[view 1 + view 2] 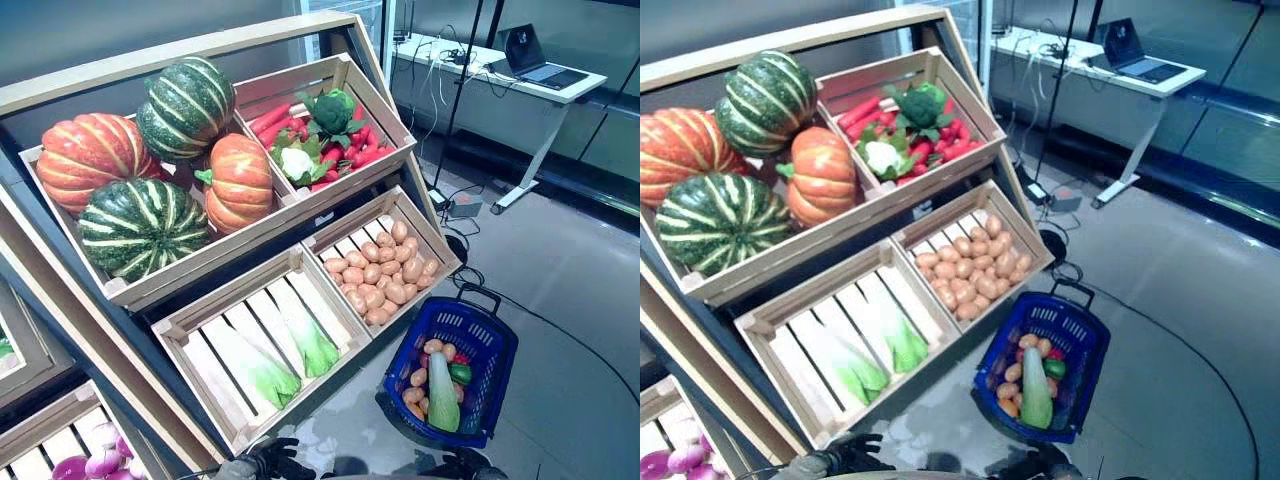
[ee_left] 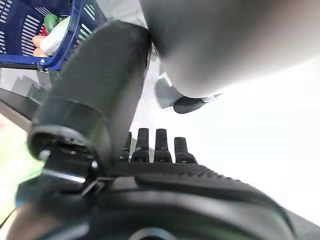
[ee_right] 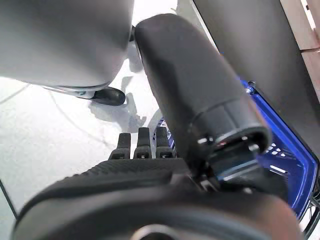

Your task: Put vegetables into the basket

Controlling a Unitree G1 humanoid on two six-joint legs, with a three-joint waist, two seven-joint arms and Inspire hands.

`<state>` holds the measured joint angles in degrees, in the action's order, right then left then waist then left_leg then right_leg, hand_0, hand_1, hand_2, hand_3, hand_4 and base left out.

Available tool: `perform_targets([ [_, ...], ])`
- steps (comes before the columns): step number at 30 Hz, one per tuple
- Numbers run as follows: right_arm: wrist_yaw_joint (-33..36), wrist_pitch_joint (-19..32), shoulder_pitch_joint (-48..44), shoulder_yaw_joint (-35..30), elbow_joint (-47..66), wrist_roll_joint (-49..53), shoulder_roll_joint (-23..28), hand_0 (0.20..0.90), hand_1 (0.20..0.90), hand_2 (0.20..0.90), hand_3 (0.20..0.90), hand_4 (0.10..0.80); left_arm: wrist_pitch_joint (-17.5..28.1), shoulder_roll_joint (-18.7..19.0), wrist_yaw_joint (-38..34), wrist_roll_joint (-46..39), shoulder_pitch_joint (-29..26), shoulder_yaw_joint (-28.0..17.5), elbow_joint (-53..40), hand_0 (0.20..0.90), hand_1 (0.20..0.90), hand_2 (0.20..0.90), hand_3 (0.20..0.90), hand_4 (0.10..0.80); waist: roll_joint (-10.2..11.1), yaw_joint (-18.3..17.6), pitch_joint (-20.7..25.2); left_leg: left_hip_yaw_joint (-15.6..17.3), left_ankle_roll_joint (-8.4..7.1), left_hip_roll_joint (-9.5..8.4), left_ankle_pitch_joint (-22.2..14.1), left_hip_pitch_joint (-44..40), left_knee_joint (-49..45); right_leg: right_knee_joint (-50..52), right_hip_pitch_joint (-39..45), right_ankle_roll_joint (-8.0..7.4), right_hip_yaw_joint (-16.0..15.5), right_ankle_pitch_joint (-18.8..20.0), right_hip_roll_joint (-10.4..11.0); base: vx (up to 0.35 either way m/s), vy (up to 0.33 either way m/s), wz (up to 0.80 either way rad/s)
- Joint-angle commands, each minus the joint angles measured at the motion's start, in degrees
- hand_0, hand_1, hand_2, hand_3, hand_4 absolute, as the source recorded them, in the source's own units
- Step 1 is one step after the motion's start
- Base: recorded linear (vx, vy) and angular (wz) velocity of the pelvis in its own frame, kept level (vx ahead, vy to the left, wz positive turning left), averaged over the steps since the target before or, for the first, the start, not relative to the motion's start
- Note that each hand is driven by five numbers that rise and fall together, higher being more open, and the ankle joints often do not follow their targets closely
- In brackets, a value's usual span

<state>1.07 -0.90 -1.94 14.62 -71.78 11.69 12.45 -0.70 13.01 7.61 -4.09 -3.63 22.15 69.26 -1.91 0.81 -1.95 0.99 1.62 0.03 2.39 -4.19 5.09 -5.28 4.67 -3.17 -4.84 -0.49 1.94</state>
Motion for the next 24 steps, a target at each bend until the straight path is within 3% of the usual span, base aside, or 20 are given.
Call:
perform_targets([
  [1,-1.0,0.7,-2.5,2.7,-1.1,0.7,-1.5,0.900,0.900,0.900,0.900,0.800,-0.6,-2.1,-0.9,1.1,-5.3,1.1,4.4,0.900,0.900,0.900,0.900,0.800,1.7,-0.6,-1.8,-3.1,-1.31,1.49,-1.8,0.5,-0.1,1.2,-0.7,-0.90,-0.4,2.5,3.3,0.000,0.000,0.00],
  [7,-0.9,0.4,-2.5,3.2,-1.0,1.7,-1.8,0.900,0.900,0.900,0.900,0.800,-1.5,-2.1,-0.8,1.4,-5.1,0.8,5.0,0.900,0.900,0.900,0.900,0.800,1.9,-0.5,-1.8,-3.3,-1.44,1.33,-1.7,0.7,-0.1,1.0,-0.7,-0.88,-0.5,2.7,3.2,0.000,0.000,0.00],
  [14,-1.1,0.5,-2.4,2.8,-1.2,1.4,-2.0,0.900,0.900,0.900,0.900,0.800,0.0,-2.4,-0.3,-4.0,-5.0,-1.0,5.0,0.900,0.900,0.900,0.900,0.800,1.9,-0.6,-1.9,-3.3,-1.36,1.19,-1.6,0.8,-0.1,1.2,-1.1,-0.89,-0.3,2.8,3.1,0.000,0.000,0.00],
  [18,-1.2,-0.3,-2.5,3.1,-0.8,1.9,-2.1,0.900,0.900,0.900,0.900,0.800,4.7,-2.2,1.9,-5.3,-5.6,-1.1,3.3,0.900,0.900,0.900,0.900,0.800,1.7,-0.8,-1.8,-3.4,-1.38,1.08,-1.6,0.8,-0.1,1.2,-1.0,-0.88,-0.2,2.8,3.1,0.000,0.000,0.00],
  [24,-0.9,-1.8,-2.5,3.6,1.1,1.9,-0.9,0.900,0.900,0.900,0.900,0.800,5.7,-0.3,11.2,-11.8,-8.0,-0.1,-8.7,0.900,0.900,0.900,0.900,0.800,1.1,-0.9,-1.9,-3.3,-1.49,0.97,-1.4,0.8,-0.1,1.5,-1.3,-1.06,0.1,3.0,3.2,0.000,0.000,0.00],
])
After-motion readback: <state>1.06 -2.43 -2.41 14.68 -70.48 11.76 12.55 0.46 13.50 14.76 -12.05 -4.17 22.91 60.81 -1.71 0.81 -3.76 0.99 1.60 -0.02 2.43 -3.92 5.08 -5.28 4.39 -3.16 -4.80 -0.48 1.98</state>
